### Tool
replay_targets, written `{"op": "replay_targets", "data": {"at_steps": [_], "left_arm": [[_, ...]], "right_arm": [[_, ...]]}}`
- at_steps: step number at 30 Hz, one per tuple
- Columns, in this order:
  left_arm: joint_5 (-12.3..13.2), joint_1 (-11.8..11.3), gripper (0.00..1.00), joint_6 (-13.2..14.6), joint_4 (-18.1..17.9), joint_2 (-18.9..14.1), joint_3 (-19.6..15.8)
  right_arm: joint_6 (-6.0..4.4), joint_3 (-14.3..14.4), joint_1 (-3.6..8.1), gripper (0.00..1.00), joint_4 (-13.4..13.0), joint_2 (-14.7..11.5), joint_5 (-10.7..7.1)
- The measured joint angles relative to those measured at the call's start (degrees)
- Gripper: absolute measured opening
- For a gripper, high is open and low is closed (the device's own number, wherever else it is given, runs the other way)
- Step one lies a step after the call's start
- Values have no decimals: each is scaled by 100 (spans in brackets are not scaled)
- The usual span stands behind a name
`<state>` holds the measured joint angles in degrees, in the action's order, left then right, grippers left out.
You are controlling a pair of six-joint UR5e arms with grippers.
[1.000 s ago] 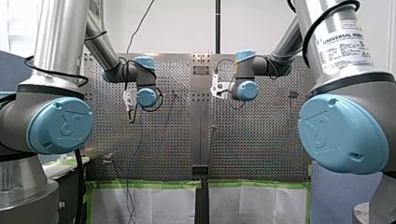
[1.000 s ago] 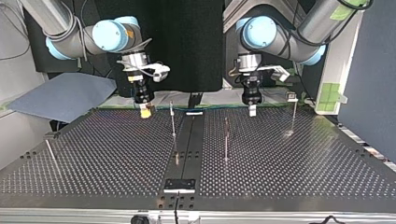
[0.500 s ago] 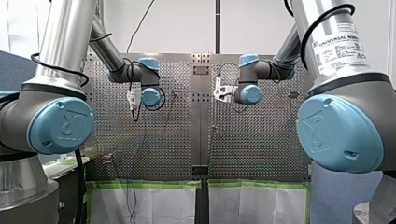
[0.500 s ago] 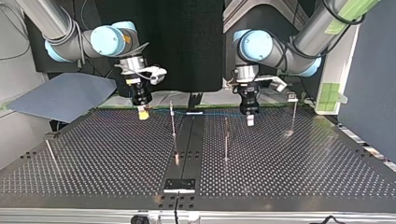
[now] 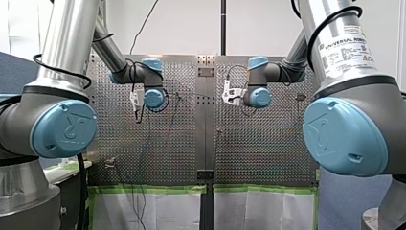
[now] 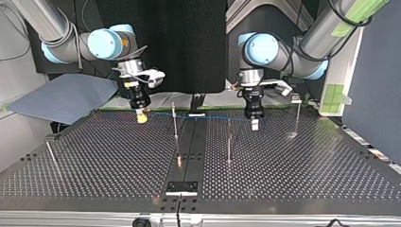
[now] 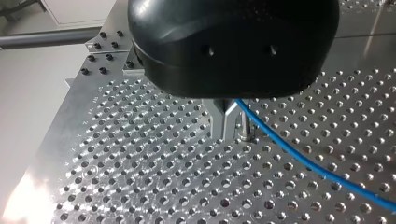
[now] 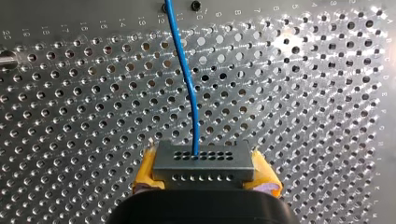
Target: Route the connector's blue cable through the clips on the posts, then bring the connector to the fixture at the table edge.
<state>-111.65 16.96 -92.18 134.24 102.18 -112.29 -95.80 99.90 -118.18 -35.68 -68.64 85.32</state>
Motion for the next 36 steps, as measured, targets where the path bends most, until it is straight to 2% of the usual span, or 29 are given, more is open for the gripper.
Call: {"op": "replay_targets", "data": {"at_steps": [10,17,22,36], "left_arm": [[53,-99,0,-50,-59,31,13],[105,-154,0,-88,-88,282,67],[133,-186,0,-170,-18,316,217],[279,-285,0,-237,78,322,451]], "right_arm": [[-2,-8,24,0,-1,22,-29],[-11,-82,-4,0,19,110,-16],[-20,-105,8,0,20,124,-25],[-151,-217,74,0,-17,134,-11]]}}
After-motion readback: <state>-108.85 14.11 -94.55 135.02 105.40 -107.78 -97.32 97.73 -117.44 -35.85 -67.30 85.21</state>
